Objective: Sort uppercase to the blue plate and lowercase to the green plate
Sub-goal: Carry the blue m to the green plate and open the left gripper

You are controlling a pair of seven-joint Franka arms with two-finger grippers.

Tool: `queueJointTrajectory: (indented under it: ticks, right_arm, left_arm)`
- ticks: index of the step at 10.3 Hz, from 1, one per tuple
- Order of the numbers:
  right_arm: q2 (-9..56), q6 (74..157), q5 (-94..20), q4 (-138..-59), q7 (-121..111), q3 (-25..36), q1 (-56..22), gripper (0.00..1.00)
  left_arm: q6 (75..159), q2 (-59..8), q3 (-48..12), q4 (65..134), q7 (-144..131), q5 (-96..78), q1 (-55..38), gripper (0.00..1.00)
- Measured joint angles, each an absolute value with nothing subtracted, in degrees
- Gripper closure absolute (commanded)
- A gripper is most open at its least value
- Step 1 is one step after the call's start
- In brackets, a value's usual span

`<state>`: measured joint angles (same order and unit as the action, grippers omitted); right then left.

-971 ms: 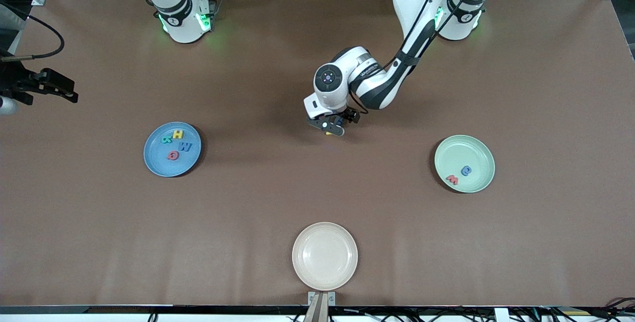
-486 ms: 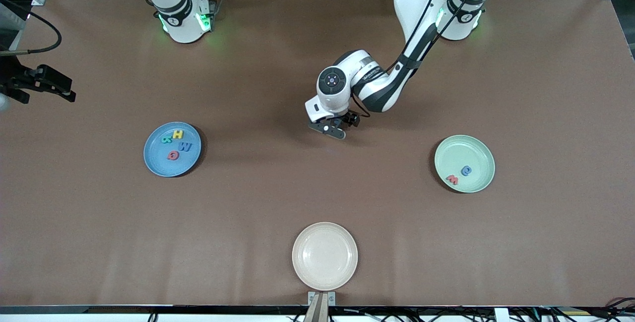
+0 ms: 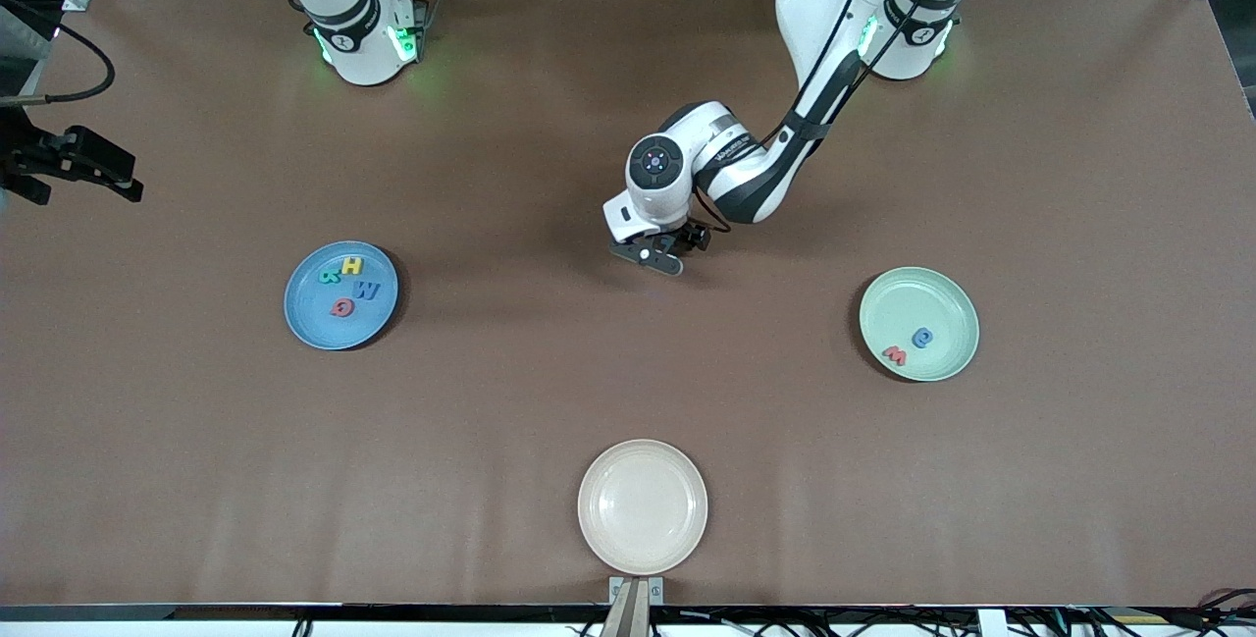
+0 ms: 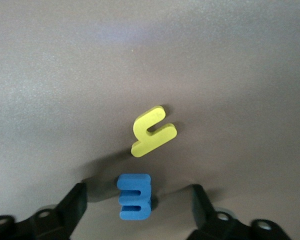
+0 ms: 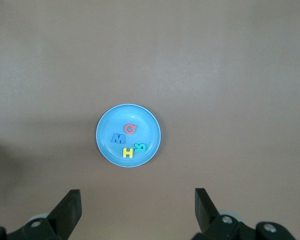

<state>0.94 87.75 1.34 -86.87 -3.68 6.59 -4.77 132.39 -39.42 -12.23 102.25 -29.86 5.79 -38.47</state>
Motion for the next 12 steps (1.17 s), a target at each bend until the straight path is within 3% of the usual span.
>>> queueJointTrajectory:
  ticks: [8,12]
  right_arm:
    - [0.95,87.14,1.34,-86.61,-3.66,6.5,-4.78,0.0]
    - [0.95,87.14,1.32,-86.25,-3.66,6.41,-4.82,0.0]
  left_arm:
    - [132.36,-38.67,-12.27,101.97,-37.53,5.75,-39.0,1.0]
    - [129.9,-36.13,-8.69,101.3,-42.82,5.75,-34.32,1.0]
